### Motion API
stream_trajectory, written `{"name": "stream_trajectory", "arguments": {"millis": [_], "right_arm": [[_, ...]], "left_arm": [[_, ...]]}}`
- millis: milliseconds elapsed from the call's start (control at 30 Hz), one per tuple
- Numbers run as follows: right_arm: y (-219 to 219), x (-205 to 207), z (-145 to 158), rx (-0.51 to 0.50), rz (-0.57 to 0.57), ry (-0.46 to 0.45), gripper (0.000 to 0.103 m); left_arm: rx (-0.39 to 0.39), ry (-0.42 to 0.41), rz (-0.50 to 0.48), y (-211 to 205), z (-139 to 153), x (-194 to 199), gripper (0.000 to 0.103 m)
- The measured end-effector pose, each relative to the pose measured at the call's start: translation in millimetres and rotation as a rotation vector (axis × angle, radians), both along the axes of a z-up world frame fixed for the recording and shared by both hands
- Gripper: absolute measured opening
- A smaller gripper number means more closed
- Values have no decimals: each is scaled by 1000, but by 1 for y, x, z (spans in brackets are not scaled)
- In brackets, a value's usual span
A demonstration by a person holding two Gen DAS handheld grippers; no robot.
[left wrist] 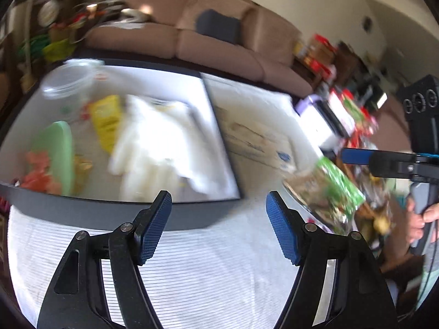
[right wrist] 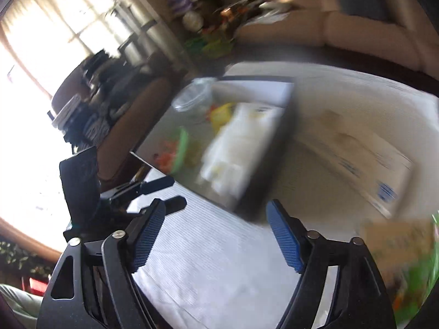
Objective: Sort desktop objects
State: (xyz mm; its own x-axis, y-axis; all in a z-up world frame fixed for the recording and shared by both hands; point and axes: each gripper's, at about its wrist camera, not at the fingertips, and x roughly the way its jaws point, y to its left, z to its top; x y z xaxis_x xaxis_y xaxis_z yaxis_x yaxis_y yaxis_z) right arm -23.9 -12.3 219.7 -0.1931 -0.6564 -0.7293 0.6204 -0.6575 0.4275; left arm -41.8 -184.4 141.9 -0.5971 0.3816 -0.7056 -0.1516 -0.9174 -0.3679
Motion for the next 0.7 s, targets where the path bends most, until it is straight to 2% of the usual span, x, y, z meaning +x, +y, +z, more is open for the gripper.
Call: {"name": "stream_trajectory", "arguments": {"millis": [67, 167, 233, 300, 367, 433, 467, 533, 600, 700], "right_arm": [[31, 6, -2, -10, -57, 2, 81], [59, 8, 1, -30, -104, 19, 82], [53, 8, 10, -45, -86, 57, 79], [31, 5, 17, -45, -38, 93, 78], [-2, -2, 24, -38, 29, 130, 77], [-51, -11, 26, -3, 110, 167, 70], [-80, -15, 24, 42, 159, 198, 67], [-146, -25, 10, 192, 253, 305, 48], [-203, -36, -11, 312, 367, 375, 34], [-276, -47, -52, 455, 547, 433, 33]], "left_arm": [[-4, -14, -10, 18, -4, 4, 69], [-17, -18, 32, 22, -4, 13, 69], [-8, -7, 76, 8, 2, 17, 69], [-5, 26, 137, -19, 13, 19, 69], [-21, 60, 228, -58, 24, 26, 69], [-24, 74, 315, -94, 27, 30, 69], [-11, 78, 367, -117, 26, 34, 69], [15, 67, 440, -150, 21, 37, 69], [41, 68, 492, -178, 15, 41, 69], [65, 67, 524, -204, 7, 41, 69]]}}
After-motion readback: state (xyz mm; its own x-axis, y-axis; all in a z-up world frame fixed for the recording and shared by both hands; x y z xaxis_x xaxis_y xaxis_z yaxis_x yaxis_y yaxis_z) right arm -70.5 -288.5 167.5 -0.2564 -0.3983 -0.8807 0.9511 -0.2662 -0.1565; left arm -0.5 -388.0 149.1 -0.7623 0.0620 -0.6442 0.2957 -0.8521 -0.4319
